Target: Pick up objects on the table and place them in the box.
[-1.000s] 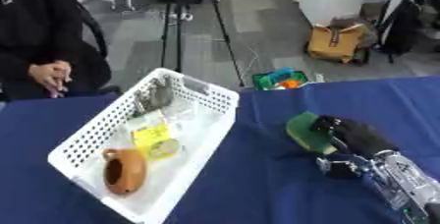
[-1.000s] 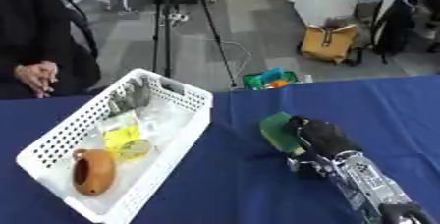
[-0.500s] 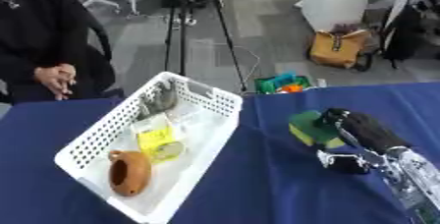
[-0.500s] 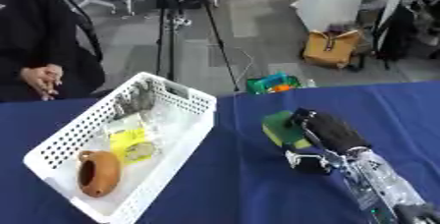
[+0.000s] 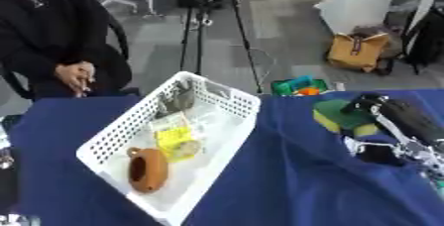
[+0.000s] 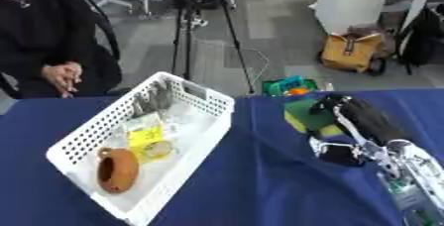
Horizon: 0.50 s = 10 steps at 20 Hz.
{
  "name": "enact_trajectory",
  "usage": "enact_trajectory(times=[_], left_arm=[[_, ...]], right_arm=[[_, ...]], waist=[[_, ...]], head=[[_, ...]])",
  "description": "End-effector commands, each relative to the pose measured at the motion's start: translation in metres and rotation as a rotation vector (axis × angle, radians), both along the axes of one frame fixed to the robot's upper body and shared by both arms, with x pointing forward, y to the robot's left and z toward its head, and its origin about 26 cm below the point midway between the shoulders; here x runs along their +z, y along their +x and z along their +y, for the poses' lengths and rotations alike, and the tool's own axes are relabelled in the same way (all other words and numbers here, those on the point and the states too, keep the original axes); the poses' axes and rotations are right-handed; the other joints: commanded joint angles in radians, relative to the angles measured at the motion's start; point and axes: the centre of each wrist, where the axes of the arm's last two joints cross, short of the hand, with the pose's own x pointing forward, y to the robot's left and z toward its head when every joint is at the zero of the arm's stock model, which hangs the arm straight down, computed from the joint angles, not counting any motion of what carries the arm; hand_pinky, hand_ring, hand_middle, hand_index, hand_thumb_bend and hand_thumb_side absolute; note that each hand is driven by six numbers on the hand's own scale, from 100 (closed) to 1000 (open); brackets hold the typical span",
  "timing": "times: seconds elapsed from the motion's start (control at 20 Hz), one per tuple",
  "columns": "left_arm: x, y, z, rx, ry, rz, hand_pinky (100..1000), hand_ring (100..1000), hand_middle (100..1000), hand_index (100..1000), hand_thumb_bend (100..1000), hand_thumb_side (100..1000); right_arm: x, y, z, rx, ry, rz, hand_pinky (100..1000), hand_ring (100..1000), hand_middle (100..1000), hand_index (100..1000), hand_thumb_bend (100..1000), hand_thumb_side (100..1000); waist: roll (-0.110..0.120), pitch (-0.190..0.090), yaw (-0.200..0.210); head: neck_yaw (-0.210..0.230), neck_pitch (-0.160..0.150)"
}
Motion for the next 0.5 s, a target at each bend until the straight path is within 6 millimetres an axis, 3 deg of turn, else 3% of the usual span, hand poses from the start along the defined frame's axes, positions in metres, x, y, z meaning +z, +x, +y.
enact_trajectory(times=[0.05,0.5], left_arm=[[0.007,-0.002,0.003,0.009,0.021,-0.024,758,673,809,756,100,900],[0.008,-0.002,0.003,0.006,0.025,-0.028,758,674,808,756,100,899]], right_arm=[[0.021,-0.006,-0.006,-0.006,0.009,-0.064,100,265,269,509,100,234],[0.041,-0.014,-0.006,0.013,0.028,-0.125,100,262,260,499,100,210]], waist=[[-0.004,-0.026,0.001],[-0.009,-0.031,0.002]], head=[[0.009,0.007],[0.010,0.012]])
